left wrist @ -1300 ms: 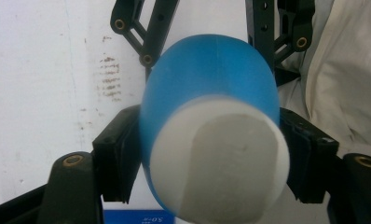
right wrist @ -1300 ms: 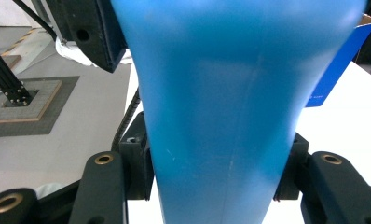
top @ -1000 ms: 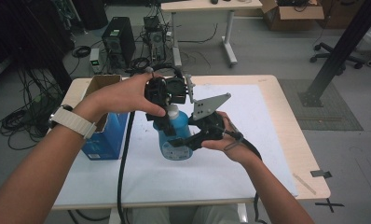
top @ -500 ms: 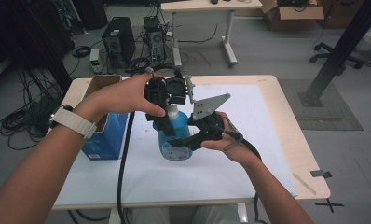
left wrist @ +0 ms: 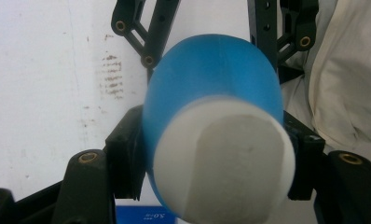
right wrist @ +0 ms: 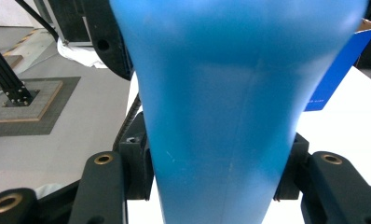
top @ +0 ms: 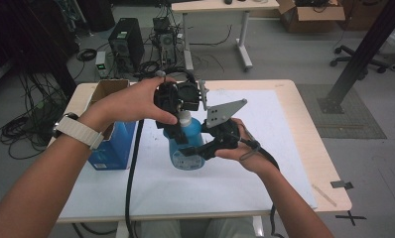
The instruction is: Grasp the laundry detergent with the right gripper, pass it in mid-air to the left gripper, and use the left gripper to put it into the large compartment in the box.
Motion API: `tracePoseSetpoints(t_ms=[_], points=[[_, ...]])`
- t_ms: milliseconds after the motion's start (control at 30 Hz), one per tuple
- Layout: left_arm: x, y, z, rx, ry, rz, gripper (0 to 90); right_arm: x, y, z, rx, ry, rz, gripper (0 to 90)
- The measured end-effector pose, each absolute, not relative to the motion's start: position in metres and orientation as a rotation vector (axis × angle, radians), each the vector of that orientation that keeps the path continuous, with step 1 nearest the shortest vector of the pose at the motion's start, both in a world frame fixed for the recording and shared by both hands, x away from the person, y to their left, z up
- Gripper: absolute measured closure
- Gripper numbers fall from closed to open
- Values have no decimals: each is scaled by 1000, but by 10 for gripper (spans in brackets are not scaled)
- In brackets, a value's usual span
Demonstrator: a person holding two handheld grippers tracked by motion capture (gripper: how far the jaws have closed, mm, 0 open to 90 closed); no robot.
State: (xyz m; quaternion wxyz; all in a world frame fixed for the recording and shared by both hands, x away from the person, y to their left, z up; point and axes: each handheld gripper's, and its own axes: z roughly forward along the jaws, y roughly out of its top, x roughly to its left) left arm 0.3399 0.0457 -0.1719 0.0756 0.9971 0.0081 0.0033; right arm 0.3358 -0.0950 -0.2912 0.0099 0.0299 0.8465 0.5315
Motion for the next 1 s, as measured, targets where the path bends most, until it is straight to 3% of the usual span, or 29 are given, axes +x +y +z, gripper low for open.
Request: tracePoseSetpoints(t_ms=[300, 367, 467, 1000], points=[[338, 42, -169, 3003, 21, 8, 379, 334, -97, -290, 86, 2631, 1669, 417], [338, 41, -168, 3006, 20, -2, 379, 335, -97, -292, 131, 2634, 1659, 197], [338, 42, -168, 3010, 30, -6, 379, 336, -104, -294, 173, 2620, 1653, 50], [343, 55, -145, 3037, 248, 79, 378, 338, -160, -282, 289, 2689, 1405, 11]])
